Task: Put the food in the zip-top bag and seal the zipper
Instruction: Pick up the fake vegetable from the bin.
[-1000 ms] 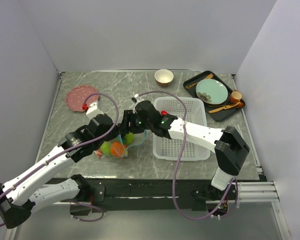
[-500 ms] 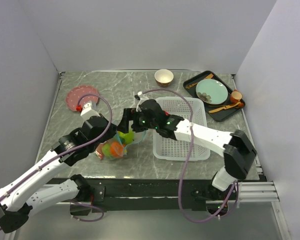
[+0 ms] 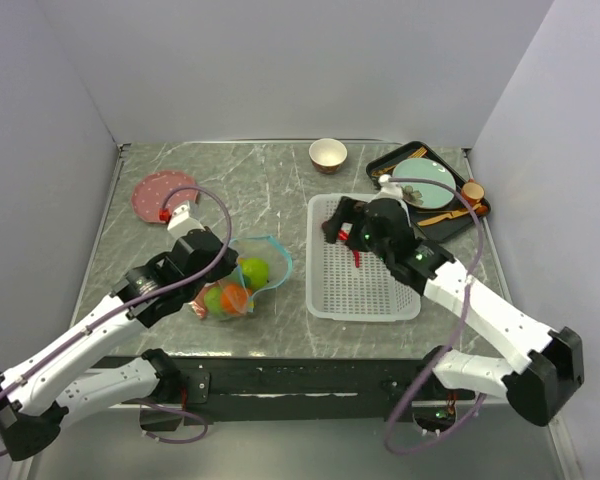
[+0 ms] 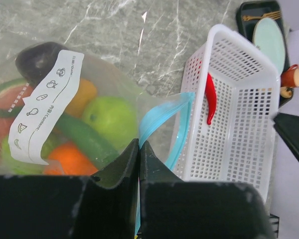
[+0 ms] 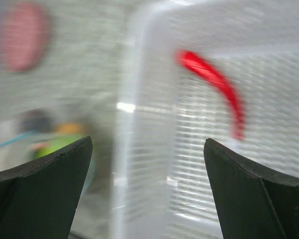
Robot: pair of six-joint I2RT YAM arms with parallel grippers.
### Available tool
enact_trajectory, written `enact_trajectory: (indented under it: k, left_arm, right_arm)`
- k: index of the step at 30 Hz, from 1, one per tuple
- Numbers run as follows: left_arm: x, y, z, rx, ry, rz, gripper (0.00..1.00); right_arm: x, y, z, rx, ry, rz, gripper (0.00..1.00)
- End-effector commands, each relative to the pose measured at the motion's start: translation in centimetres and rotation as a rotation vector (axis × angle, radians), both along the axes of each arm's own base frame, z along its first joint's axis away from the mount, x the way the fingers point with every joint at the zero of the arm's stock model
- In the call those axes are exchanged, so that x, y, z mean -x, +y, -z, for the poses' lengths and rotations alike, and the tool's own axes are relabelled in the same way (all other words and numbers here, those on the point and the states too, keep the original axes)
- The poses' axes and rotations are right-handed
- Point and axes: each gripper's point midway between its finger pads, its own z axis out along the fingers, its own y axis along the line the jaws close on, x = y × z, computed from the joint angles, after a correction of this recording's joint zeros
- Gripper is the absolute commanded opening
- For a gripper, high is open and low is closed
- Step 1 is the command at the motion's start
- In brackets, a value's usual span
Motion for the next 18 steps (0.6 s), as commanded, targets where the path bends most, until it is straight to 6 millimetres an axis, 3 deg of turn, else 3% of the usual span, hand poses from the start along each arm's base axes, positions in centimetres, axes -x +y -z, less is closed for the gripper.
enact_trajectory:
  k: [1,2,3,5,9,14,18]
  left_arm:
    - [-0.5,-0.9,-1.4,0.033,-0.022,0.013,0.08]
    - [-0.5,-1.0,-1.3,0.034,-0.02,0.015,0.08]
    - [-0.5,-1.1,-1.2,0.035,-0.019,0.018,0.08]
    - [-0.5,-1.2,-1.1,0.041,-0.016,0.021,0.08]
    - [-0.4,-0.9,-1.0,0.035,-0.013,0.012,0.08]
    - [-0.3,-0.6,-1.0,0.023,-0.013,0.004,0.08]
    - [-0.4,-0.4,-1.0,0.016,-0.011,-0.002,0.08]
  right_arm:
    - [0.1,-5.2,8.4,0.166,0.246,0.069,0.95]
    - [0.0,-5.5,9.3,0.176,0.271,0.07,0.82]
    - [0.1,-5.7,11.0,0.201,0.322,0.058,0.76]
    - [-0.3,-6.0,12.3,0.213,0.356,0.056,0.68]
    - [-1.2,-5.9,14.9,0.234,0.409,0.045,0.66]
    - [-2.9,-5.3,15.8,0.24,0.419,0.024,0.55]
    - [-4.0,-5.3,16.3,0.255,0.43,0.026,0.52]
